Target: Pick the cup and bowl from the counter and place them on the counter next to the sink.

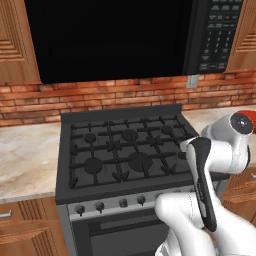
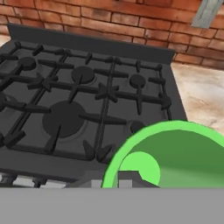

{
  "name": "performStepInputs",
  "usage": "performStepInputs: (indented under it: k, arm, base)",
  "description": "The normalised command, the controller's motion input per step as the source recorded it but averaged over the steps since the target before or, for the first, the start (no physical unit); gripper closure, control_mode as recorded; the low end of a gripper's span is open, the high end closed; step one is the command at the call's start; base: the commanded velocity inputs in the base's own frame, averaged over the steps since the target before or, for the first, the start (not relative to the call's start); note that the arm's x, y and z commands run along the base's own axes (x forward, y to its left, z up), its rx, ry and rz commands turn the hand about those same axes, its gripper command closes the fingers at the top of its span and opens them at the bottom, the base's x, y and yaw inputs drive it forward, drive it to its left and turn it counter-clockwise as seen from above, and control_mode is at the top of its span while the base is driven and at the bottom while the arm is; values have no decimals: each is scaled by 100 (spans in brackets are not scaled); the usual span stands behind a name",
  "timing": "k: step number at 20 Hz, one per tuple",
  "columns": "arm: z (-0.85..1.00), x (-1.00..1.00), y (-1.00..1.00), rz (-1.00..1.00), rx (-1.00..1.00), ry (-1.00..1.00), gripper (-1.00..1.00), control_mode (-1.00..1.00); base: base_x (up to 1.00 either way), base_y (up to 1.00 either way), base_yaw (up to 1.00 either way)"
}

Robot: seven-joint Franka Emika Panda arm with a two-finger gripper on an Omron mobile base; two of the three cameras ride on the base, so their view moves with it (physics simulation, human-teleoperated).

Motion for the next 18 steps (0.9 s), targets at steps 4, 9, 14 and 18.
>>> performStepInputs:
  k: [4,9,14,18]
  arm:
    - [0,-4,59,0,0,0,100,-100]
    - [4,1,2,1,0,2,100,-100]
    - [3,-1,-6,10,4,16,100,-100]
    - [33,-2,0,10,3,21,100,-100]
  base:
    - [0,0,0]
    - [0,0,0]
    - [0,0,0]
    - [0,0,0]
